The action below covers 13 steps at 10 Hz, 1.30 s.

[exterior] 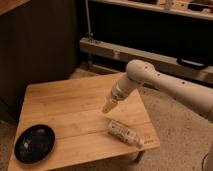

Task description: Place the bottle in the ceramic bowl

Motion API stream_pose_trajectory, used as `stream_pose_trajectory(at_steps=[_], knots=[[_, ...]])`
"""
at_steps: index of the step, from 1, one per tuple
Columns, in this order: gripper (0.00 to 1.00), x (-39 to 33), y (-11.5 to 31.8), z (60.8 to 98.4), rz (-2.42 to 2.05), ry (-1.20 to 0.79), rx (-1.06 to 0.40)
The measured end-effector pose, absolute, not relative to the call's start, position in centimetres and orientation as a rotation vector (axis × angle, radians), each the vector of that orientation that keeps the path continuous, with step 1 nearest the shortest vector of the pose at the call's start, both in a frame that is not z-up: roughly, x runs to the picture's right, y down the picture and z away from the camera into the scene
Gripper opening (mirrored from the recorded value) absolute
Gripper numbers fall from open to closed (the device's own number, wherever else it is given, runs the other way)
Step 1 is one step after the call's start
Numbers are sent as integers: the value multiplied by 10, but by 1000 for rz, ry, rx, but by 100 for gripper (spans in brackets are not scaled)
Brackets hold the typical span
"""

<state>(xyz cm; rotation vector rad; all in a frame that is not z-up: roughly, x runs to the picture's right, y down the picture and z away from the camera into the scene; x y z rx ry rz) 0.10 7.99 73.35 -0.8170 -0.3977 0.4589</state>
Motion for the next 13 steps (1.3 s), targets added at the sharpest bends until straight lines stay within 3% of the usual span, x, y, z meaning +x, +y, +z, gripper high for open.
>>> stream_pose_trajectory(at_steps=[4,9,13], knots=[[65,-19,126,705,570,-105,-907],[65,27,185,719,698,-91,-892],[65,54,169,722,676,-58,-748]])
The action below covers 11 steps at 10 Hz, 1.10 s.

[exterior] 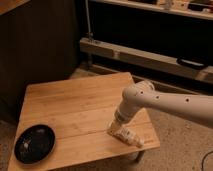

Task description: Place the bottle in the ceramic bowl

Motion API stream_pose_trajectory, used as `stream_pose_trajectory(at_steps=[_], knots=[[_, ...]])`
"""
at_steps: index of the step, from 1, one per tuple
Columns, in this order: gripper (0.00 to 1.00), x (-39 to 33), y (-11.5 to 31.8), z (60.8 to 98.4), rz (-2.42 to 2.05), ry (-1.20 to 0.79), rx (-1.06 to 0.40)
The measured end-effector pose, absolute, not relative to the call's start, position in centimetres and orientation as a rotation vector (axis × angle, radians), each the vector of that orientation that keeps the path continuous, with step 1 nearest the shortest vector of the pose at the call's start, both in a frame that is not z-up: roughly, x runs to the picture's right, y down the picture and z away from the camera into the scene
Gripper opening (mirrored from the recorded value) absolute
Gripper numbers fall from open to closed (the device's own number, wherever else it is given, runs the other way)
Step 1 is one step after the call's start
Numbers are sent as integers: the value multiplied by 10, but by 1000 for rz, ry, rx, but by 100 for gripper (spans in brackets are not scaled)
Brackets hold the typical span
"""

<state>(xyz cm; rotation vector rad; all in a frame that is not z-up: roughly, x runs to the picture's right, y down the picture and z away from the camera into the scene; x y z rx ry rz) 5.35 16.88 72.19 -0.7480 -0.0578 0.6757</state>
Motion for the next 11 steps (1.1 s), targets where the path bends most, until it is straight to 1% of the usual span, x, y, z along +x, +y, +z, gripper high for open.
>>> stream_pose_trajectory(at_steps=[2,6,11], knots=[[65,60,168,732,685,-97,-733],[65,66,203,769,708,-200,-753],[65,67,198,775,622,-132,-725]])
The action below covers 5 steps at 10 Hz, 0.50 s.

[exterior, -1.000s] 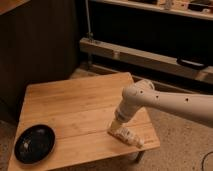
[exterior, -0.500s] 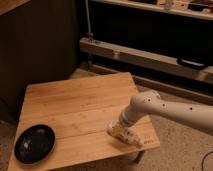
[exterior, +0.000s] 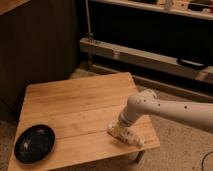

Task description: Place the bottle in the ceramic bowl

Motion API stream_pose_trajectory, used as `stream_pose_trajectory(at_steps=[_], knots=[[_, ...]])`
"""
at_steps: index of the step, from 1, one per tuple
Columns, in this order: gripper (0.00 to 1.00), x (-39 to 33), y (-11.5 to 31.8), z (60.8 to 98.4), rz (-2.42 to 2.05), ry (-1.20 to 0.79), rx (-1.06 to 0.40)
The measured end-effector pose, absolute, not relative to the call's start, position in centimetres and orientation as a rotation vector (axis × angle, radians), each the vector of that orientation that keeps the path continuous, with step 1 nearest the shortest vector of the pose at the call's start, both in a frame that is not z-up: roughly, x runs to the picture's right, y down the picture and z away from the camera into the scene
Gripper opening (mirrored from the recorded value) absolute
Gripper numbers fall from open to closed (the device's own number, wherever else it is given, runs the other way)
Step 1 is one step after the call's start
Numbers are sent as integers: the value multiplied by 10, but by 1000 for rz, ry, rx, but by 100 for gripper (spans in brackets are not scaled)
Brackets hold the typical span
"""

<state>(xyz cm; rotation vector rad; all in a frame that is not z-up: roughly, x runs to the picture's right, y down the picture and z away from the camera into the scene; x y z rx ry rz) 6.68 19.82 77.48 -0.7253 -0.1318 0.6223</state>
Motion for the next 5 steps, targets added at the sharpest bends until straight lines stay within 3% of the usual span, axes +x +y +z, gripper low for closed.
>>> stream_pose_trajectory(at_steps=[5], knots=[[65,63,215,787,607,-104,-763]])
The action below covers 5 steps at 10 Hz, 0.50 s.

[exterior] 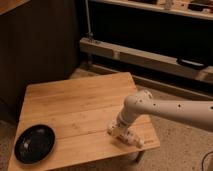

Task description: Place the bottle in the ceramic bowl

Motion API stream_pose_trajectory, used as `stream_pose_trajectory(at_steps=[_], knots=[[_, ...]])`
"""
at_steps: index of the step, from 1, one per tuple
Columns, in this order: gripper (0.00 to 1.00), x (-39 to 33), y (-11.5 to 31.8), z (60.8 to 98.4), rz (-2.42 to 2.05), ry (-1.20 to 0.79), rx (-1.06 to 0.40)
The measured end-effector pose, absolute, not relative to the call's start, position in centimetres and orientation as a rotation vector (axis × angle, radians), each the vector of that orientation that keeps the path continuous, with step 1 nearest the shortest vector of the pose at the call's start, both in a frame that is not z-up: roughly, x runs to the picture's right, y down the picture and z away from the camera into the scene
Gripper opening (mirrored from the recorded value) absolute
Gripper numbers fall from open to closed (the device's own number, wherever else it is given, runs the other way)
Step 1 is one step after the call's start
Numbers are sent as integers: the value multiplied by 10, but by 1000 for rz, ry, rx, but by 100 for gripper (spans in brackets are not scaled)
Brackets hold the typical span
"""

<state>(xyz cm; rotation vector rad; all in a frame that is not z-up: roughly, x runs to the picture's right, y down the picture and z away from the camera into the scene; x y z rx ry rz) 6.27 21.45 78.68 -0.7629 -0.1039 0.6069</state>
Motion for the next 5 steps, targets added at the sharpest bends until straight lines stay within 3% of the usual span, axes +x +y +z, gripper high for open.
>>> stream_pose_trajectory(at_steps=[3,5], knots=[[65,62,224,794,609,-97,-776],[58,59,232,797,619,-93,-793]])
